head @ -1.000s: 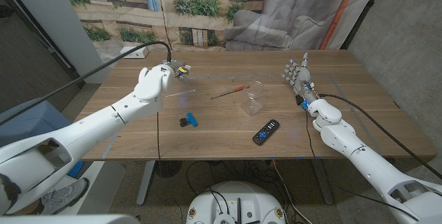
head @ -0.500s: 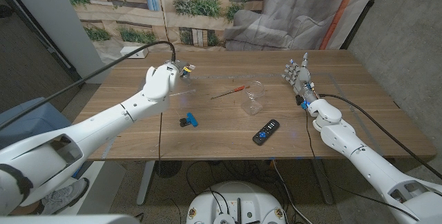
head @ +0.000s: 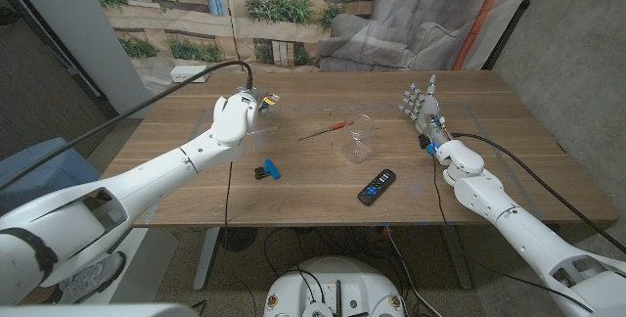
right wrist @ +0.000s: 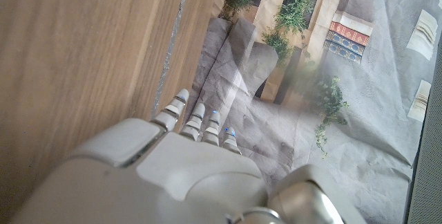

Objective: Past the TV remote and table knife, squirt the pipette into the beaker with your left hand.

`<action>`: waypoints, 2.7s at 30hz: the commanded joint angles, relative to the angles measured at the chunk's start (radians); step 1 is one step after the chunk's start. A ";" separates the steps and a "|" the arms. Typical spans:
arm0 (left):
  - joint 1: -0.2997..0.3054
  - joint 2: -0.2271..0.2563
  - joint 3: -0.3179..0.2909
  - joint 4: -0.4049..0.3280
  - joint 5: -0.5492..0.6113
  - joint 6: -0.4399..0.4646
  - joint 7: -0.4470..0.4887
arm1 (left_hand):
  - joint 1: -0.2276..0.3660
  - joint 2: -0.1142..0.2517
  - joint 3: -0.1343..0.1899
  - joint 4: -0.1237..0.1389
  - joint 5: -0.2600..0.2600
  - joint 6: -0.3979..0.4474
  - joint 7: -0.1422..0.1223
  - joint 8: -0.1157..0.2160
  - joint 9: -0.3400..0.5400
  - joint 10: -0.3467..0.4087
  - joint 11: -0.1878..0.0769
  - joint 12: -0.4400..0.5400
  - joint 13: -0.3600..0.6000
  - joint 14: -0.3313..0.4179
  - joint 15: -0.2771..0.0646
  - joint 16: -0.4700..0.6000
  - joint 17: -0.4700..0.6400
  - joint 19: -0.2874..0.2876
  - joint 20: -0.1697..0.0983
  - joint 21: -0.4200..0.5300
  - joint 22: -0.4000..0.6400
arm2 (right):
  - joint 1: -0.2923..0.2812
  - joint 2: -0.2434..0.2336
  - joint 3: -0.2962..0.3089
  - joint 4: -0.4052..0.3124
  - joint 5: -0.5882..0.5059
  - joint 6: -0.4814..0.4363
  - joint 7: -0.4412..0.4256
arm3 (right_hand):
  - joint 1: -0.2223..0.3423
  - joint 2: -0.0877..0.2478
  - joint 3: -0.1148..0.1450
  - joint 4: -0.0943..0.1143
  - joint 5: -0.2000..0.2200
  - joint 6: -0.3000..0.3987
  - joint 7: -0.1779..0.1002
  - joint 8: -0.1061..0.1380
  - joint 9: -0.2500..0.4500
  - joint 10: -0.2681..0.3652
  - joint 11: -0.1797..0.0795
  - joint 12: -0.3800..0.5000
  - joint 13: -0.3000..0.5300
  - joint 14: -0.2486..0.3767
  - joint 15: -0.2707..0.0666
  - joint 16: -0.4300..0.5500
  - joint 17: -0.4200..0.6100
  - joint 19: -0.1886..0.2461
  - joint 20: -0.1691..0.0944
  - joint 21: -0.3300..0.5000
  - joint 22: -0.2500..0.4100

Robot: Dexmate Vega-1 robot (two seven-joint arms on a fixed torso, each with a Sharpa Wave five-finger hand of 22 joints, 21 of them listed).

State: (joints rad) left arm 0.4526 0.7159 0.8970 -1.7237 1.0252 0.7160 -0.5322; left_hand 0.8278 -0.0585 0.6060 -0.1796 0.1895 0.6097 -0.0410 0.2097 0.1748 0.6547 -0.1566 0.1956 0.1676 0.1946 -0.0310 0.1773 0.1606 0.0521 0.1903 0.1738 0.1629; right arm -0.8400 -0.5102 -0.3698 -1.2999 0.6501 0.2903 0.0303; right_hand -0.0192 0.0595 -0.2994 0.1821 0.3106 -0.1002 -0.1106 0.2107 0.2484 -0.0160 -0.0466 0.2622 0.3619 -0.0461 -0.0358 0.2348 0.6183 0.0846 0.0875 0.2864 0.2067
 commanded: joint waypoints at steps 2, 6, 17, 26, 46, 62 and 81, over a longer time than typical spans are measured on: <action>-0.009 -0.032 0.036 0.068 0.013 -0.009 0.012 | 0.022 0.001 -0.009 0.000 0.010 0.027 -0.016 0.006 0.002 0.018 -0.008 -0.004 0.002 0.008 -0.013 0.007 0.003 -0.003 -0.021 0.006 0.002 | 0.000 0.000 0.000 0.001 0.000 0.000 0.000 | 0.000 0.058 -0.006 0.001 0.006 0.003 -0.008 0.007 0.006 -0.003 -0.004 0.004 0.003 -0.010 -0.080 0.003 0.005 0.003 0.000 0.004 0.005; -0.010 -0.040 0.040 0.085 0.010 -0.010 0.023 | 0.029 0.002 -0.013 0.001 0.010 0.054 -0.021 0.011 0.003 0.028 -0.011 -0.006 0.002 0.013 -0.019 0.007 0.003 -0.003 -0.032 0.006 0.002 | 0.000 0.000 0.000 0.001 0.000 0.001 0.000 | 0.000 0.058 -0.007 0.001 0.006 0.003 -0.009 0.007 0.006 -0.002 -0.003 0.005 0.003 -0.009 -0.079 0.003 0.005 0.003 0.001 0.004 0.005; -0.021 -0.048 0.049 0.117 -0.005 -0.017 0.056 | 0.039 0.000 -0.029 0.004 0.008 0.087 -0.034 0.008 0.003 0.054 -0.031 -0.008 0.002 0.049 -0.046 0.013 0.003 0.021 -0.066 0.012 0.001 | 0.000 0.000 0.000 0.000 0.000 0.000 0.000 | 0.000 0.058 -0.007 0.001 0.006 0.002 -0.010 0.006 0.006 0.000 -0.003 0.006 0.004 -0.010 -0.079 0.002 0.005 0.003 0.000 0.004 0.005; -0.018 -0.060 0.063 0.135 -0.010 -0.012 0.086 | 0.051 0.000 -0.041 0.003 0.008 0.101 -0.038 0.001 0.003 0.085 -0.036 -0.007 0.002 0.075 -0.052 0.014 0.002 0.026 -0.122 0.009 0.001 | 0.000 0.000 0.000 0.001 0.000 0.000 0.000 | 0.000 0.058 -0.007 0.001 0.006 0.003 -0.009 0.007 0.006 -0.004 -0.002 0.004 0.004 -0.011 -0.079 0.002 0.005 0.003 0.000 0.004 0.005; 0.050 -0.053 0.066 0.112 -0.011 0.044 0.186 | 0.081 -0.002 -0.059 0.001 0.009 0.110 -0.048 -0.012 0.004 0.143 -0.038 -0.005 0.002 0.129 -0.078 0.015 0.003 0.084 -0.160 0.020 0.001 | 0.000 0.000 0.000 0.001 0.000 0.000 0.000 | 0.000 0.058 -0.007 0.001 0.006 0.003 -0.009 0.006 0.006 -0.004 -0.004 0.005 0.004 -0.011 -0.079 0.002 0.004 0.003 0.000 0.004 0.005; 0.074 -0.051 0.059 0.111 -0.028 0.053 0.268 | 0.120 0.005 -0.068 0.000 0.010 0.107 -0.050 -0.017 0.005 0.196 -0.053 -0.004 0.002 0.176 -0.096 0.016 0.003 0.130 -0.172 0.021 0.001 | 0.000 0.000 0.000 0.001 0.000 0.000 0.000 | 0.000 0.058 -0.006 0.001 0.006 0.004 -0.008 0.007 0.006 -0.004 -0.003 0.004 0.003 -0.011 -0.079 0.002 0.004 0.003 0.000 0.004 0.005; 0.048 -0.066 0.079 0.155 -0.056 0.014 0.299 | 0.139 0.012 -0.075 0.003 0.011 0.113 -0.052 -0.017 0.006 0.204 -0.048 -0.011 0.003 0.188 -0.100 0.012 0.003 0.143 -0.174 0.017 0.002 | 0.000 0.000 0.000 0.001 0.000 0.000 0.000 | 0.000 0.058 -0.006 0.001 0.006 0.004 -0.008 0.007 0.006 -0.003 -0.004 0.004 0.003 -0.011 -0.079 0.002 0.004 0.003 0.000 0.004 0.005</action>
State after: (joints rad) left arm 0.5124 0.6540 0.9668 -1.5900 0.9848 0.7527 -0.2502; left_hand 0.9527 -0.0467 0.5371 -0.1768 0.1965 0.7163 -0.0878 0.1942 0.1795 0.8503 -0.2058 0.1847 0.1681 0.3727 -0.0440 0.1888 0.1606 0.1840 0.0181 0.1857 0.1631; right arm -0.8397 -0.5101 -0.3699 -1.2991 0.6499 0.2906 0.0306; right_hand -0.0192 0.0595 -0.2993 0.1820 0.3106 -0.1002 -0.1106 0.2108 0.2483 -0.0160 -0.0466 0.2622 0.3617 -0.0461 -0.0358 0.2348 0.6183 0.0846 0.0875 0.2864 0.2067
